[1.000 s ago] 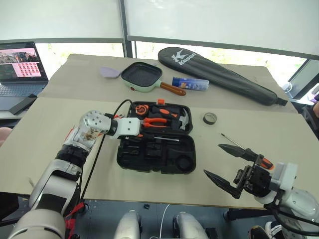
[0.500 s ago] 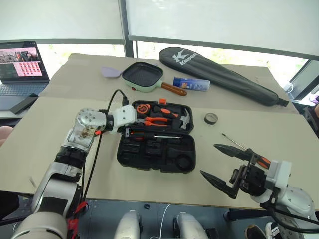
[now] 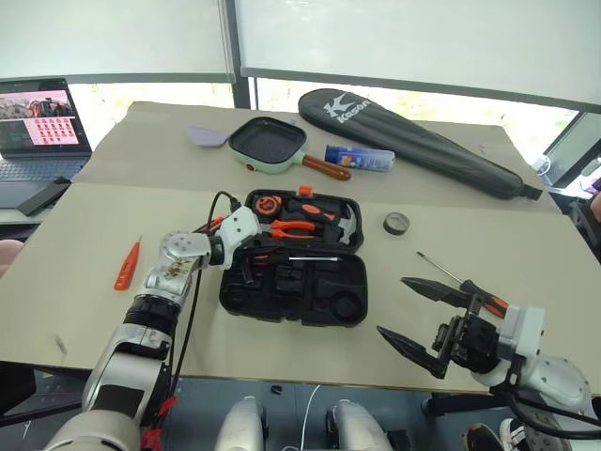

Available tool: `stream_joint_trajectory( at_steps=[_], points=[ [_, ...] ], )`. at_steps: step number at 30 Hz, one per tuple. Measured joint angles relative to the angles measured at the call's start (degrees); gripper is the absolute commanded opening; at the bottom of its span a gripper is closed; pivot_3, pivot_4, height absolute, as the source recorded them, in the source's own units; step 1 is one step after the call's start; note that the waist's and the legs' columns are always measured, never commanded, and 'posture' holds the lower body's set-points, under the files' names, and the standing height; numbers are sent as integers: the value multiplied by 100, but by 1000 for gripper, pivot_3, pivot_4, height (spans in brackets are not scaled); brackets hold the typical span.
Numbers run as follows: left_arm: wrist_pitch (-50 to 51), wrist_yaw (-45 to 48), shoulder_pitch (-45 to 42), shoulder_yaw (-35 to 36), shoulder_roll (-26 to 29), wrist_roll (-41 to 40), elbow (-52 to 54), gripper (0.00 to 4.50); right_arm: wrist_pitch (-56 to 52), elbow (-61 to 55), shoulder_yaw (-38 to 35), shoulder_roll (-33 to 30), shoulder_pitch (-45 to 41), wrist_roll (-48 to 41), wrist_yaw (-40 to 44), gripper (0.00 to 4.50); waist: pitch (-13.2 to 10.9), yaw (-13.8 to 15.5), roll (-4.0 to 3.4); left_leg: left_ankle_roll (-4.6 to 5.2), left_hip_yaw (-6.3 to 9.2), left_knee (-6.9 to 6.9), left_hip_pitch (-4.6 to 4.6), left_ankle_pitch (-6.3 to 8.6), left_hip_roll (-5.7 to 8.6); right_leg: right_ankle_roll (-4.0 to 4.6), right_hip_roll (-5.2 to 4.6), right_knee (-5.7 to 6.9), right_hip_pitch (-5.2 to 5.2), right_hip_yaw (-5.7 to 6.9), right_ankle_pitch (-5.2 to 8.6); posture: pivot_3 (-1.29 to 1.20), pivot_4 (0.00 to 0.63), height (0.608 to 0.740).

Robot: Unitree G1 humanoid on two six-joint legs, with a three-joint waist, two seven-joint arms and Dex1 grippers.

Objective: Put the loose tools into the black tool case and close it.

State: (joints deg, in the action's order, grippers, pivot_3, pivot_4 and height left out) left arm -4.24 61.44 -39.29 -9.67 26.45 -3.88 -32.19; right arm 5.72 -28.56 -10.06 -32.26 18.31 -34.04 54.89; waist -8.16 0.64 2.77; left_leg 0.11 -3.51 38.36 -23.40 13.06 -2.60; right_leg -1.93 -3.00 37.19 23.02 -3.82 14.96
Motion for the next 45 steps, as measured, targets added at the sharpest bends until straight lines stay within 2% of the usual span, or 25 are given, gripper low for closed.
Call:
stream_joint_trajectory(
  at_steps=[11,19,29,35,45],
  points=[
    [226,-95,-95,-304,0,439,117,23,32,179,3,109,24,23,72,4500,22,9,-33,3,0,0,67,3,1,-3,-3,-11,-76,5,2,0,150,740],
    [443,-110,-94,-298,-59,437,120,23,32,206,17,151,15,123,83,4500,56,8,-75,3,1,0,68,3,2,-3,-3,-11,-77,4,3,0,150,740],
    [139,-220,-88,-161,-335,327,-5,23,40,274,29,248,18,182,84,4500,56,4,-75,3,2,0,54,3,4,-4,-3,-13,-66,3,3,0,150,740],
    [306,-85,-69,-21,-436,-54,127,23,111,314,30,310,21,197,80,4500,54,-17,-74,3,3,0,32,3,2,-4,-1,-13,-42,3,3,0,150,740],
    [746,-41,168,-197,-353,74,456,23,146,314,36,336,78,235,76,4500,53,-27,-75,3,4,0,33,3,3,-4,-1,-13,-42,2,3,0,150,740]
  ],
)
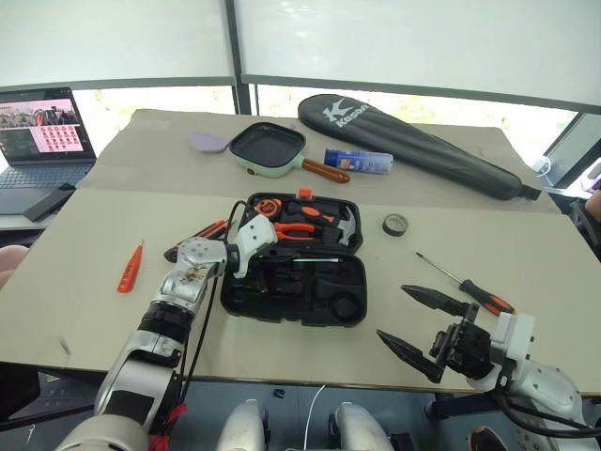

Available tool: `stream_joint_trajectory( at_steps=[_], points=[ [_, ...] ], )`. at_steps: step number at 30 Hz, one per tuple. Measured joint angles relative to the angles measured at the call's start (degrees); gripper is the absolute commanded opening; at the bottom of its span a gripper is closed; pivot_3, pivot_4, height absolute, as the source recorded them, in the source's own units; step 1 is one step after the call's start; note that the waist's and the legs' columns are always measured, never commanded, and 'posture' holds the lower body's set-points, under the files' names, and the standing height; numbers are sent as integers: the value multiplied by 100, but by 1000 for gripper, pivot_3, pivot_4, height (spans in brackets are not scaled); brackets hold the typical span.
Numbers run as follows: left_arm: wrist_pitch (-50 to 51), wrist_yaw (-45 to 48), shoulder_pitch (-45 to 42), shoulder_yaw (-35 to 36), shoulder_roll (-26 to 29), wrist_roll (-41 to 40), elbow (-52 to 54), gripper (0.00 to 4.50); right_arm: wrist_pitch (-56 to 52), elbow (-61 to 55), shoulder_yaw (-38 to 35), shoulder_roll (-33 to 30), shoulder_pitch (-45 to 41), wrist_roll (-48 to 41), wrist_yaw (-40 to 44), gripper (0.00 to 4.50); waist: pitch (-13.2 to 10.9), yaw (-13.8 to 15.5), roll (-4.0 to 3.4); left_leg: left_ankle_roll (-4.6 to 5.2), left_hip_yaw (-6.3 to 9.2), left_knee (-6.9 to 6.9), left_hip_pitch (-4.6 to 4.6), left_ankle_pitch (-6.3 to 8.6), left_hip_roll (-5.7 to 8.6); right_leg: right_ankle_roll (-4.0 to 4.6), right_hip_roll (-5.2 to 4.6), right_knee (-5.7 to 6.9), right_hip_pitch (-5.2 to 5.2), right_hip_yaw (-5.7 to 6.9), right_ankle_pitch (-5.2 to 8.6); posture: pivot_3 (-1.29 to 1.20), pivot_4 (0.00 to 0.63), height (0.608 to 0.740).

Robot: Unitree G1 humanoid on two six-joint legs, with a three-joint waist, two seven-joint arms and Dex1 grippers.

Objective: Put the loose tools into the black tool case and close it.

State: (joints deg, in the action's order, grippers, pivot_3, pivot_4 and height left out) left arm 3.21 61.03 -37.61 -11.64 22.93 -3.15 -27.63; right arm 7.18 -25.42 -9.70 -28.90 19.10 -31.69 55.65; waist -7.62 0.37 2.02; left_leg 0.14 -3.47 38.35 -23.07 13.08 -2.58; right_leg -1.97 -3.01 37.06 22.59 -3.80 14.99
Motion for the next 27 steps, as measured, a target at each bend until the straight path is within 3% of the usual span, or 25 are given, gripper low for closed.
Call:
stream_joint_trajectory(
  at_steps=[9,12,15,18,22,27],
  points=[
    [696,-103,-111,-101,-108,76,146,23,0,-2,1,0,25,1,-30,4500,3,28,-4,0,1,0,26,0,1,-24,-2,-3,-30,0,15,0,150,740],
    [493,-107,10,-11,-94,10,233,763,-1,-10,-81,-2,81,-7,-125,4500,3,27,-6,0,2,-1,23,0,0,-2,-3,-4,-26,0,4,0,150,740],
    [-20,89,431,324,-98,-434,301,1857,-1,-14,-524,-2,368,-91,-302,4500,1,20,-4,3,2,-3,1,2,-2,-1,-5,-6,-4,-1,4,0,150,740],
    [-308,513,718,838,27,-1113,530,3013,68,176,-1078,29,758,-102,-403,4500,0,19,-3,3,1,-3,-24,2,-2,0,-5,-4,23,-1,3,0,150,740],
    [-73,1505,1466,1459,651,-2339,1717,4385,538,999,-2014,318,1372,-65,-504,4500,-2,-8,-8,9,-4,-17,-17,7,-10,6,-10,-5,24,-3,9,0,150,740],
    [88,2004,2349,2035,1584,-2660,2093,4385,1018,2071,-2710,550,2008,134,-537,4500,-13,-36,-35,9,-3,-30,8,7,-15,18,-22,-9,11,-5,30,0,150,740]
  ],
)
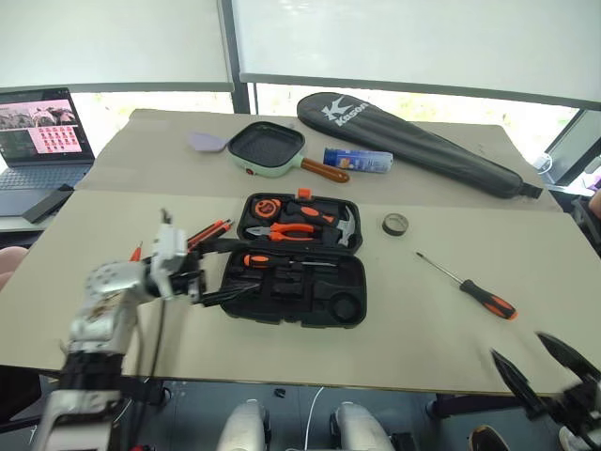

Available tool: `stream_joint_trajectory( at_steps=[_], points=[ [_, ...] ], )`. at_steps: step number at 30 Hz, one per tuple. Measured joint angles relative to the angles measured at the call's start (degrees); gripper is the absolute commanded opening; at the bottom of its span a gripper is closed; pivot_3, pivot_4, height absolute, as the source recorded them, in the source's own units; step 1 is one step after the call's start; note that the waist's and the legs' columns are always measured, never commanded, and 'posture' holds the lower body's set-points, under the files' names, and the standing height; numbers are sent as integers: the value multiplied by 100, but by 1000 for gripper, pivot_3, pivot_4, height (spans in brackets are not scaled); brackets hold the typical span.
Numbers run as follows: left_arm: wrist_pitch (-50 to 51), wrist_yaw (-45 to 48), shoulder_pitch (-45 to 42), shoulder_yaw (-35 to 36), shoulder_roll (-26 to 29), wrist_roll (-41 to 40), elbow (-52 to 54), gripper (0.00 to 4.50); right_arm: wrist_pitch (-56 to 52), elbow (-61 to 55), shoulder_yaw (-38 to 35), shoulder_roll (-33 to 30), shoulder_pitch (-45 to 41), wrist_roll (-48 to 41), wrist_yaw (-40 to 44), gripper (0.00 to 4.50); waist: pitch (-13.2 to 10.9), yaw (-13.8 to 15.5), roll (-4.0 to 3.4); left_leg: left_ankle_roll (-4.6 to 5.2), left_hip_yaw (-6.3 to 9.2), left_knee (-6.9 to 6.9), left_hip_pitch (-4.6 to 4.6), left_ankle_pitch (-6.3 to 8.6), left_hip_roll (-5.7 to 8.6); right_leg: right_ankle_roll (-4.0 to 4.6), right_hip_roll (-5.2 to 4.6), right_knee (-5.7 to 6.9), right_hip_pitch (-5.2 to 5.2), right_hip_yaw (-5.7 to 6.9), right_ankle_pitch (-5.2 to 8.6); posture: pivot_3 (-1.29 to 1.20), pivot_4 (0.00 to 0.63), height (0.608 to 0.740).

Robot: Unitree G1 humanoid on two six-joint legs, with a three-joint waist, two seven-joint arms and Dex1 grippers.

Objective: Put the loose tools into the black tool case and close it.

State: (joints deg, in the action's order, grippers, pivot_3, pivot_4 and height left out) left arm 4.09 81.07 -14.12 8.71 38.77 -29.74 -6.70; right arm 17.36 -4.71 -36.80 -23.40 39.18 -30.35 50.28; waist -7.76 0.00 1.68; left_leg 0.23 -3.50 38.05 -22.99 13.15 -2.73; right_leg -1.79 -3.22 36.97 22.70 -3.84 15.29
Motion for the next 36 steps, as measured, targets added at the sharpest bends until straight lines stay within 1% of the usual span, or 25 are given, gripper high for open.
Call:
stream_joint_trajectory(
  at_steps=[1,3,6,9,12,14,17,18,20,21,22,23,25,26,27,28,30,33,35,36],
  points=[
    [-21,81,115,66,76,-7,-33,4385,83,128,-26,20,25,21,16,4500,-1,-10,-2,0,2,0,7,0,-2,21,-3,0,-2,-2,17,0,150,740],
    [-43,199,303,197,215,-25,-154,4385,173,306,-44,21,41,44,35,4500,-2,-35,-3,0,8,0,15,0,-7,15,-5,0,-7,-6,32,0,150,740],
    [1,351,531,385,326,-192,-200,4385,173,484,-85,-263,-16,184,14,4500,-7,-74,-12,0,5,-1,17,0,-5,17,-17,1,-7,-13,30,0,150,740],
    [291,332,565,362,288,-412,112,4385,-151,494,-87,-891,-485,267,-96,4500,-9,-107,-9,1,-2,0,16,0,-2,21,-17,-1,-6,-26,18,0,150,740],
    [624,201,581,254,218,-586,651,4385,-963,509,99,-1792,-1237,454,-219,4500,-11,-107,-11,2,-3,-1,17,0,2,-7,-12,-1,-4,-25,-5,0,150,740],
    [1030,20,566,121,213,-770,1106,4385,-1559,692,404,-2392,-1887,533,-172,4500,-13,-106,-9,3,-4,-1,16,0,2,-9,-6,0,-6,-23,-8,0,150,740],
    [1340,-146,541,20,195,-893,1519,4385,-2135,1062,886,-2978,-2652,659,128,4500,-14,-79,-9,3,-13,-2,14,0,9,-9,13,-2,-9,-18,-5,0,150,740],
    [1374,-186,551,1,181,-902,1578,4385,-2342,1252,1095,-3122,-2906,674,287,4500,-14,-64,-9,4,-11,-7,12,0,11,-8,14,-6,-7,-11,-5,0,150,740],
    [1397,-284,511,-83,63,-911,1671,4385,-2866,1957,1769,-3407,-3816,865,686,4500,-19,-65,-15,4,-13,-9,2,-1,17,-9,11,-10,-4,-12,-6,0,150,740],
    [1404,-298,508,-120,18,-930,1738,4385,-2992,2264,2072,-3468,-4217,1020,830,4500,-19,-64,-14,5,-15,-9,0,-1,18,-11,11,-11,-1,-14,-6,0,150,740],
    [1407,-299,498,-135,12,-935,1736,4385,-3028,2384,2188,-3481,-4348,1092,878,4500,-19,-72,-14,5,-13,-9,1,0,17,-11,12,-12,-3,-14,-6,0,150,740],
    [1405,-309,480,-164,-8,-939,1744,4385,-3091,2654,2470,-3511,-4695,1257,1002,4500,-19,-78,-14,6,-15,-9,-1,0,17,-12,12,-16,-1,-14,-7,0,150,740],
    [1415,-341,468,-232,-27,-940,1779,4500,-3250,3178,2990,-3534,-5344,1612,1249,3981,-20,-86,-15,6,-17,-8,-8,0,20,-15,10,-17,7,-16,-8,0,150,740],
    [1433,-347,475,-270,-29,-940,1815,4500,-3267,3493,3258,-3529,-5698,1804,1395,3867,-21,-90,-15,6,-17,-8,-15,0,20,-15,10,-17,13,-16,-9,0,150,740],
    [1454,-351,476,-302,-29,-940,1835,4500,-3263,3700,3426,-3528,-5899,1918,1507,3378,-21,-90,-15,6,-17,-8,-22,0,20,-16,11,-15,23,-17,-9,0,150,740],
    [1459,-354,480,-305,-29,-940,1839,4500,-3258,3843,3537,-3529,-6019,2023,1611,3162,-21,-86,-15,6,-17,-8,-30,0,20,-15,11,-13,33,-17,-9,0,150,740],
    [1457,-364,534,-295,-21,-941,1845,4500,-3096,4082,3671,-3527,-6251,2134,1847,2517,-21,-82,-15,7,-16,-8,-32,1,19,-16,11,-12,34,-15,-10,0,150,740],
    [1450,-395,611,-287,-17,-940,1851,4500,-2848,4184,3726,-3505,-6364,2186,2096,1355,-21,-79,-15,8,-17,-8,-34,1,20,-16,9,-11,36,-15,-10,0,150,740],
    [1445,-415,677,-274,-13,-940,1888,4500,-2687,4190,3701,-3506,-6361,2177,2214,918,-21,-78,-16,7,-18,-8,-34,1,20,-17,8,-11,36,-15,-10,0,150,740],
    [1444,-421,719,-262,-10,-940,1932,4500,-2624,4190,3668,-3507,-6358,2174,2234,932,-21,-80,-16,7,-18,-8,-34,1,20,-17,8,-10,36,-15,-10,0,150,740]
  ],
)
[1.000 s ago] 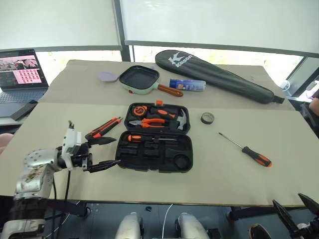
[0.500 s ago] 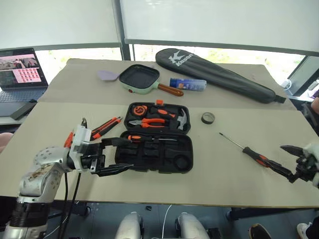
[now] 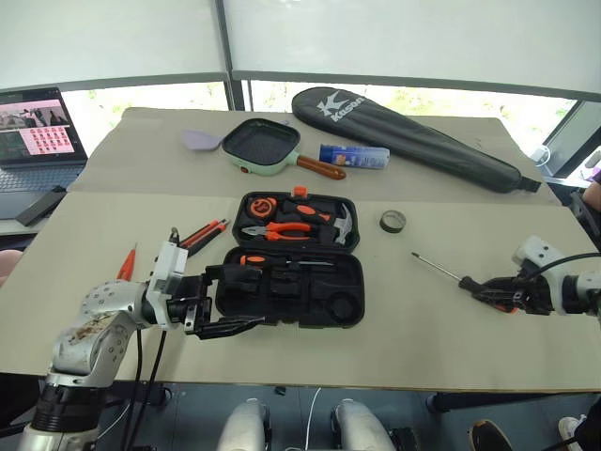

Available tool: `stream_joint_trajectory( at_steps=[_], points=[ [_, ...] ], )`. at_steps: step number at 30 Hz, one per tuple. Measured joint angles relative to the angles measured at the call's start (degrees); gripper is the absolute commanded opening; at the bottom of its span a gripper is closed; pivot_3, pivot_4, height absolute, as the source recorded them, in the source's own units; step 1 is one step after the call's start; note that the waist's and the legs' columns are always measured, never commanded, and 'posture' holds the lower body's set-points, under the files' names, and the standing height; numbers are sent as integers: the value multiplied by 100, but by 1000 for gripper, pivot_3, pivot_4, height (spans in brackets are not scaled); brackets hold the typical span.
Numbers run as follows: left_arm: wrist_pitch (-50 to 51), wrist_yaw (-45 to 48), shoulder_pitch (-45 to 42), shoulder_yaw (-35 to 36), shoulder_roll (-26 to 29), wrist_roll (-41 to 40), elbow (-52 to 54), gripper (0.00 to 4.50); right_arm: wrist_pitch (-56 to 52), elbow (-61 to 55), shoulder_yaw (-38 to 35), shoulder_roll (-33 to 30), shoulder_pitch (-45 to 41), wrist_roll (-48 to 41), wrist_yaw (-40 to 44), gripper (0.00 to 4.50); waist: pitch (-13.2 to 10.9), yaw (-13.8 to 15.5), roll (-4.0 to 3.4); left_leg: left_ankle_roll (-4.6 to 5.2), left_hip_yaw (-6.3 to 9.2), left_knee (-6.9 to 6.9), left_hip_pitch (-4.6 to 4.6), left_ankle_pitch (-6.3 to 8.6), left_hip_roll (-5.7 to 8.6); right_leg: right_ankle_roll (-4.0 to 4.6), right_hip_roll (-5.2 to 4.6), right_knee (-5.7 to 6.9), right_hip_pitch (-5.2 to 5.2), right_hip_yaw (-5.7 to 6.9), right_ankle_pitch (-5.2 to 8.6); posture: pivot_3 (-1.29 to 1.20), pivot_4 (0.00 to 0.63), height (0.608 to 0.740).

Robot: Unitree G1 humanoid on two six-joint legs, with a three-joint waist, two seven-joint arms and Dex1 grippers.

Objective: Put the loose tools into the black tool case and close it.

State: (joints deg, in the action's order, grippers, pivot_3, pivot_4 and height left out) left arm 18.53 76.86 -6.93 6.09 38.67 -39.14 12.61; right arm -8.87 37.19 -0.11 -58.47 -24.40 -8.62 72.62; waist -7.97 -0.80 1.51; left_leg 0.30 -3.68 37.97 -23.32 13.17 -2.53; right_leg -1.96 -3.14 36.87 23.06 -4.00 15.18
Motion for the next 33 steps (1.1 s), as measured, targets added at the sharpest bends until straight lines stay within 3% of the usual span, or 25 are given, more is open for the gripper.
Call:
stream_joint_trajectory(
  at_steps=[3,8,11,14,20,27,33],
  points=[
    [-1,-122,134,150,8,-21,142,4500,132,-321,-247,-235,156,-183,277,932,-8,5,-14,0,1,0,-1,0,2,-1,-4,4,4,-1,0,0,150,740],
    [-120,-326,497,561,47,-42,215,4500,-1058,-2585,-283,-461,-60,-1078,918,932,-12,-138,-19,2,24,-1,12,2,-24,11,12,16,8,-9,-7,0,150,740],
    [-293,-419,779,753,47,13,215,4500,-2033,-3623,297,182,-1091,-1215,660,932,-16,-218,-11,1,31,-1,19,2,-34,19,27,18,7,-10,-11,0,150,740],
    [-391,-512,1207,1029,48,79,206,4500,-3001,-4150,1397,1004,-1993,-939,258,932,-22,-169,-2,0,34,-1,5,1,-37,26,34,25,28,-6,-11,0,150,740],
    [-550,-660,1663,1455,55,82,148,4500,-4175,-4449,2698,2210,-2566,-449,-640,932,-21,32,4,-2,34,17,-101,-1,-16,18,-8,54,132,12,-13,0,150,740],
    [-639,-729,2156,1608,33,88,169,4500,-4200,-4049,3486,2435,-2725,335,-1121,932,-21,49,10,3,19,31,-105,2,-6,1,-24,31,120,20,-24,0,150,740],
    [-803,-786,2147,1631,22,88,182,4500,-4080,-3824,3605,2479,-2902,570,-1135,932,-21,0,10,1,8,32,-95,1,-11,9,-6,35,115,23,-27,0,150,740]
  ],
)
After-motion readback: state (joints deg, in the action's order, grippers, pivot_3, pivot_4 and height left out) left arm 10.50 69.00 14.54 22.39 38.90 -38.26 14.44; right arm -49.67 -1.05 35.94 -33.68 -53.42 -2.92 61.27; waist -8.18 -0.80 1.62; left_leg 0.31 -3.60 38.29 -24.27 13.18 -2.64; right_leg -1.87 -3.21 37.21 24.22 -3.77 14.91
